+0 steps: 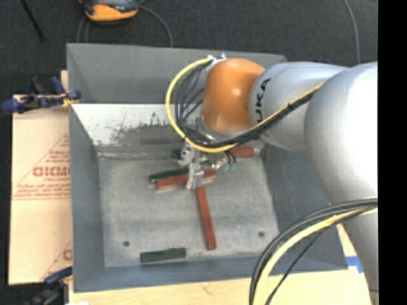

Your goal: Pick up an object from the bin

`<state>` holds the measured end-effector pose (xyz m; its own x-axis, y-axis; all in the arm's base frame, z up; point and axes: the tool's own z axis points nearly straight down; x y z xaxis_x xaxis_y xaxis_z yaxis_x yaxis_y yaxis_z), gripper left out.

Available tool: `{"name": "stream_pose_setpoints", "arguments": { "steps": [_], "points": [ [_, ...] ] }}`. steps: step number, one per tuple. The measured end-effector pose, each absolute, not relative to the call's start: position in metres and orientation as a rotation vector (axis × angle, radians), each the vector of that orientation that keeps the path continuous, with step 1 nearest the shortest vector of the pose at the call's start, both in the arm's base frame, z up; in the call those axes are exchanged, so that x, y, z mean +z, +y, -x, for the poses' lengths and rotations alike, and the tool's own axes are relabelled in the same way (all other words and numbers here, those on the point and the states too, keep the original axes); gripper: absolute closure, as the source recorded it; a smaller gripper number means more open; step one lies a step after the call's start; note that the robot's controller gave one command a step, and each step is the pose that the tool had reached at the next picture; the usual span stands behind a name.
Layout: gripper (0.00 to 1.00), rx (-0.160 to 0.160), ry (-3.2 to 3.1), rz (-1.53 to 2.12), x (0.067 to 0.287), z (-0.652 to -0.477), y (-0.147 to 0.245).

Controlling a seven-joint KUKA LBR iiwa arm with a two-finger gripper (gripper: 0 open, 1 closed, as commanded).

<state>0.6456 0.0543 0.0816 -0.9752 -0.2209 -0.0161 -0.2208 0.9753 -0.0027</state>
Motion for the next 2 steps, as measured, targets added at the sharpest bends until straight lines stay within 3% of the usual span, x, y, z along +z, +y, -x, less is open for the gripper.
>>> {"name": "stream_pose_setpoints", "arguments": {
  "steps": [2],
  "points": [
    [1.0, -0.001, 3.119, 0.348, 0.111, -0.644, 0.054]
  ]
}}
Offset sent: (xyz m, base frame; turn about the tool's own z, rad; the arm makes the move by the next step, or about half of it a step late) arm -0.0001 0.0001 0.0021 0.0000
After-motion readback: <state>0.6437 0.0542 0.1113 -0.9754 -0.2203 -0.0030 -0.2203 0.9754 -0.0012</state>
